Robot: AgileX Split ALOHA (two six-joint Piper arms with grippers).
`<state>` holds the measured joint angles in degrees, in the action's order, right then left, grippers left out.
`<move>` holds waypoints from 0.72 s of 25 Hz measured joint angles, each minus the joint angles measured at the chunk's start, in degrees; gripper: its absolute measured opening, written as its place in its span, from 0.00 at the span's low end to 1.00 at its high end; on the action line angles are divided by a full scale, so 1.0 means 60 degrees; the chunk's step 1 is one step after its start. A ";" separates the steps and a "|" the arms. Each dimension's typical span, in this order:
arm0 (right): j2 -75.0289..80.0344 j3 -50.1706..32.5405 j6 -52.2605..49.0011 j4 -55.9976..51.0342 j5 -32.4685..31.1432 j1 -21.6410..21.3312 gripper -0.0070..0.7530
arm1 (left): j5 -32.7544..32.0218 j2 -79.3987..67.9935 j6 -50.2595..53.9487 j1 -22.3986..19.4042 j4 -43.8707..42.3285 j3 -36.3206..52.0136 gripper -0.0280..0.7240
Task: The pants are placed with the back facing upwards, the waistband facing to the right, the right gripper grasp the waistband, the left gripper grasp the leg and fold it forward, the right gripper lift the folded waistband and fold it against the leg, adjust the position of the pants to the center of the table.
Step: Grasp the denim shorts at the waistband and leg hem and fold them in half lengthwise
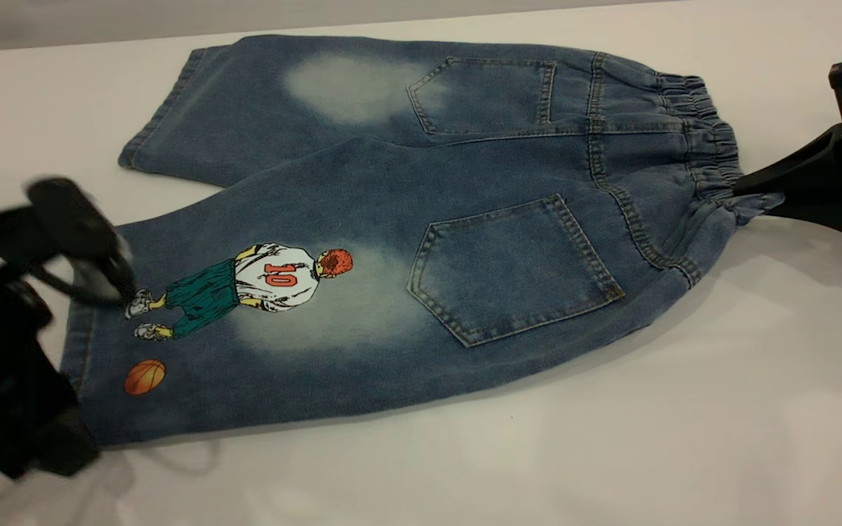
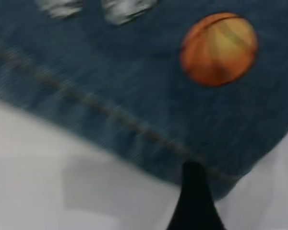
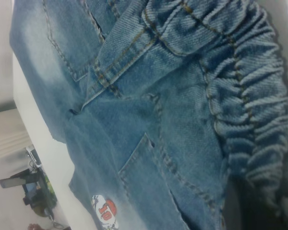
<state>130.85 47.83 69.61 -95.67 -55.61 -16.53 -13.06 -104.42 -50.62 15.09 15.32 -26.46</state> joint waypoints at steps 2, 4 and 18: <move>0.0000 0.0000 0.0000 0.0000 -0.0003 0.0000 0.06 | 0.0255 -0.0384 -0.0187 0.0414 0.0001 0.0000 0.64; 0.0000 0.0000 0.0000 0.0010 -0.0024 0.0000 0.06 | 0.0567 -0.0713 -0.0067 0.0716 -0.0018 0.0000 0.64; 0.0000 0.0000 -0.0012 0.0052 -0.0281 0.0000 0.06 | -0.0633 0.1103 0.1666 0.1030 -0.1699 0.0008 0.64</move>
<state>130.85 47.83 69.54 -95.36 -57.29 -16.53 -16.86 -97.80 -40.62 21.27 5.12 -26.41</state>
